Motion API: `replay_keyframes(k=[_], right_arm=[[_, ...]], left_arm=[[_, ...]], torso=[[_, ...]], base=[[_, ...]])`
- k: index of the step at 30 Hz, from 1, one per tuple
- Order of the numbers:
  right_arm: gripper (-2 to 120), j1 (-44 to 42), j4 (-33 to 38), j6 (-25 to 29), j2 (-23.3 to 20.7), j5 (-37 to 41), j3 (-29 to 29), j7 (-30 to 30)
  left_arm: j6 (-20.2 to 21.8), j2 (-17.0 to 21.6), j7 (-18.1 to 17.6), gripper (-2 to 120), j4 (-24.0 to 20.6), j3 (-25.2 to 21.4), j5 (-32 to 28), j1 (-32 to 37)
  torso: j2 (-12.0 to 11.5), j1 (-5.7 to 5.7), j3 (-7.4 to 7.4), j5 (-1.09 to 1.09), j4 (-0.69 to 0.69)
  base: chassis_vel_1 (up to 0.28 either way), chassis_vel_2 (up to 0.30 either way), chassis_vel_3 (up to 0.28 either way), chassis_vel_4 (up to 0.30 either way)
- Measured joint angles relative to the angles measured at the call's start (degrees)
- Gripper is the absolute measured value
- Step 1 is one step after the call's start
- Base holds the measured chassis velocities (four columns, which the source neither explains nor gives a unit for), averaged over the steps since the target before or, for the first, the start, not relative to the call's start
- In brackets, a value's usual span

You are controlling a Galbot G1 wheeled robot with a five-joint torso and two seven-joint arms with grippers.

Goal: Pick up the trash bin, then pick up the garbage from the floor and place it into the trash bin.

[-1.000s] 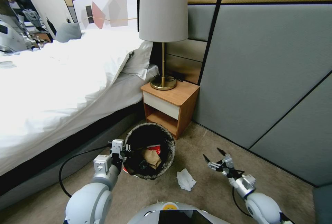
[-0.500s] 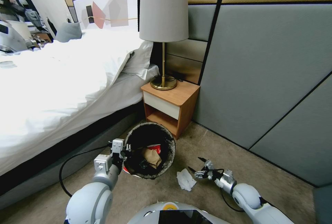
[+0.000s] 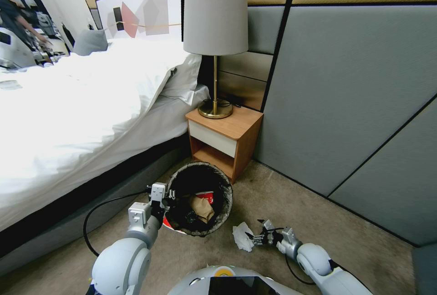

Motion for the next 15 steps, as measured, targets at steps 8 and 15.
replay_keyframes(k=[8, 15], right_arm=[[100, 2.9, -5.6, 0.1, 3.1, -3.3, -1.6, 0.0], [100, 5.0, -8.7, 0.1, 5.6, -4.3, -2.4, 0.7]], left_arm=[[0.0, -0.3, 0.1, 1, 0.1, 0.3, 0.0, -0.2], [0.0, -0.3, 0.1, 1, 0.2, 0.3, 0.0, -0.3]], torso=[[0.0, 0.0, 0.0, 0.01, 0.0], [0.0, 0.0, 0.0, 0.0, 0.0]], base=[[0.0, 0.0, 0.0, 0.0], [0.0, 0.0, 0.0, 0.0]])
